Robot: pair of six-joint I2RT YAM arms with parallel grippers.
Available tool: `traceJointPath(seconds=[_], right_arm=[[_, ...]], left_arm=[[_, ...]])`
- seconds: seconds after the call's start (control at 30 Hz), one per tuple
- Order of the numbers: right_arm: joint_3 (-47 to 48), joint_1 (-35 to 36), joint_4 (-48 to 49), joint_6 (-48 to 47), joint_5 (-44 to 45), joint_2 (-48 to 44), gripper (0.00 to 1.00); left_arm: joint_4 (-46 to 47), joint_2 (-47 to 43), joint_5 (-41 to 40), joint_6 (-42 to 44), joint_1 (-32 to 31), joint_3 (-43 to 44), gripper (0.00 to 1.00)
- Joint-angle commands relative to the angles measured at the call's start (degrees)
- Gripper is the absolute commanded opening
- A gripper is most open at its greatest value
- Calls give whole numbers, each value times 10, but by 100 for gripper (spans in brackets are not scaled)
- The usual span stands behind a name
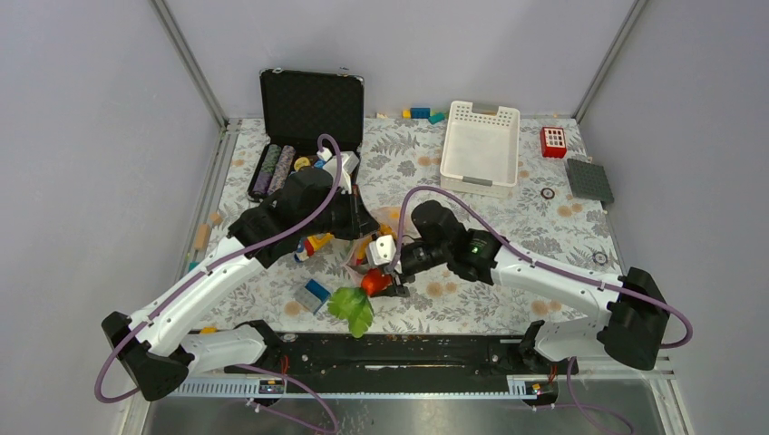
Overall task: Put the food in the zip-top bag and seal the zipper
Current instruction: Adjust the fake vegetable in the zipper food storage bag.
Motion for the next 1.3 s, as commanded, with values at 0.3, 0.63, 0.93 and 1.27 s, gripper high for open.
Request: traceJointPath(seconds=[0.3,0.63,0.93,1.27], right_arm=[[9,6,-15,-75,83,15,61],[-43,6,116,4,145,-54,24],[-20,6,55,22,299,-45,14],[28,-31,15,125,411,-5,2]], left_arm=[[22,-20,-8,5,-1,29,0],[18,-23,8,27,-1,28,0],[8,-25,20,42,0,37,0],[9,-26,60,63,-1,45,0]])
